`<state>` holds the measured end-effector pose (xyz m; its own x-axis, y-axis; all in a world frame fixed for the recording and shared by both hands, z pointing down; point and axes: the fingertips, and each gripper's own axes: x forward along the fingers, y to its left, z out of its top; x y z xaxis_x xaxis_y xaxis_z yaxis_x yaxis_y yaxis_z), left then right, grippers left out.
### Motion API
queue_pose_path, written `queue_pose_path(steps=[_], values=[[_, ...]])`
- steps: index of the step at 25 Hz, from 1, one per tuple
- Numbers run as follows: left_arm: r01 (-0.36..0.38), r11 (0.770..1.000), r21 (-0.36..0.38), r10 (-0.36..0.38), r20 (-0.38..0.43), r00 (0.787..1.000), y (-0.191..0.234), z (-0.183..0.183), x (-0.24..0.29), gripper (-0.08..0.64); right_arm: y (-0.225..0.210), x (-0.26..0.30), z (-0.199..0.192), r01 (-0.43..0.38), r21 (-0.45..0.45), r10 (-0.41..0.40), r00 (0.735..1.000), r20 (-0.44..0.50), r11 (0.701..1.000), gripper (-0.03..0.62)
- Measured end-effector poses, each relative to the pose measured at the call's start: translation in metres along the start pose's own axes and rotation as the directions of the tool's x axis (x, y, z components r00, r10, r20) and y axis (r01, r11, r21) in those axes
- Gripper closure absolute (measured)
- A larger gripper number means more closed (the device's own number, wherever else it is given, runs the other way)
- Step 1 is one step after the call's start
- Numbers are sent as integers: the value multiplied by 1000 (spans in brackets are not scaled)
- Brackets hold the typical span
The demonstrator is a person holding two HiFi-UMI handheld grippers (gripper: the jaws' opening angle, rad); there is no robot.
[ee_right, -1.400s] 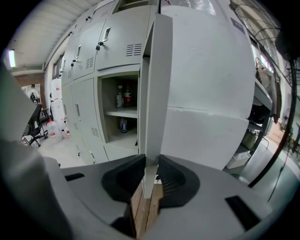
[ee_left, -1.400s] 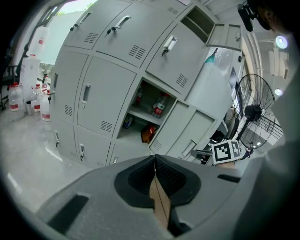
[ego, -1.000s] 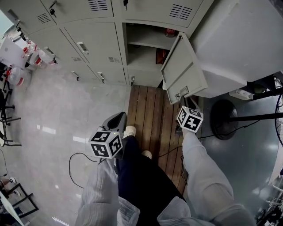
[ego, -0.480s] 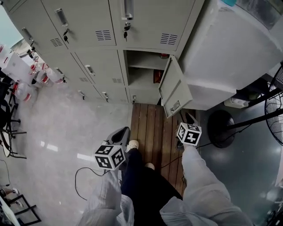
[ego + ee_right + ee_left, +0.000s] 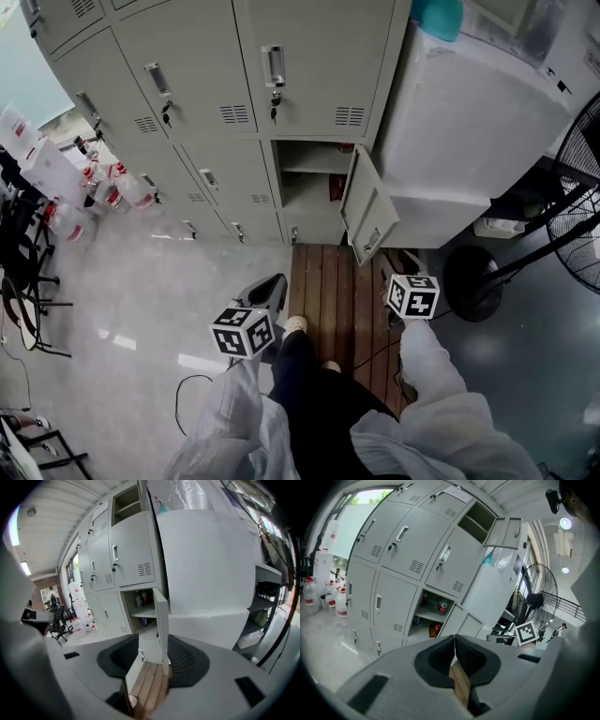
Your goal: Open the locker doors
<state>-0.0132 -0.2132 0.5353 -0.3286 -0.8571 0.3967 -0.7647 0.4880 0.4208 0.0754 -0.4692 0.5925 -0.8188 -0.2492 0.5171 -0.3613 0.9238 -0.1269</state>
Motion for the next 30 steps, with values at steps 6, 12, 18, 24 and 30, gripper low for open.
queue_pose_path(steps=[6,12,18,24,30], values=[[30,999,23,-31,33,999,-30,13,-17,551,23,-46,37,-66,-7,66,995,80,998,417],[41,997,71,-44,43,998,-51,25,-33,551,57,-91,72,-166,4,163,973,164,986,417],[69,993,100,-76,71,995,-75,46,-39,551,74,-127,98,-226,69,202,946,253,972,417],[109,980,167,-131,130,983,-107,90,-47,551,77,-165,140,-248,66,211,914,348,966,417],[120,965,233,-170,208,963,-136,128,-58,551,75,-211,180,-291,70,225,851,474,954,419]])
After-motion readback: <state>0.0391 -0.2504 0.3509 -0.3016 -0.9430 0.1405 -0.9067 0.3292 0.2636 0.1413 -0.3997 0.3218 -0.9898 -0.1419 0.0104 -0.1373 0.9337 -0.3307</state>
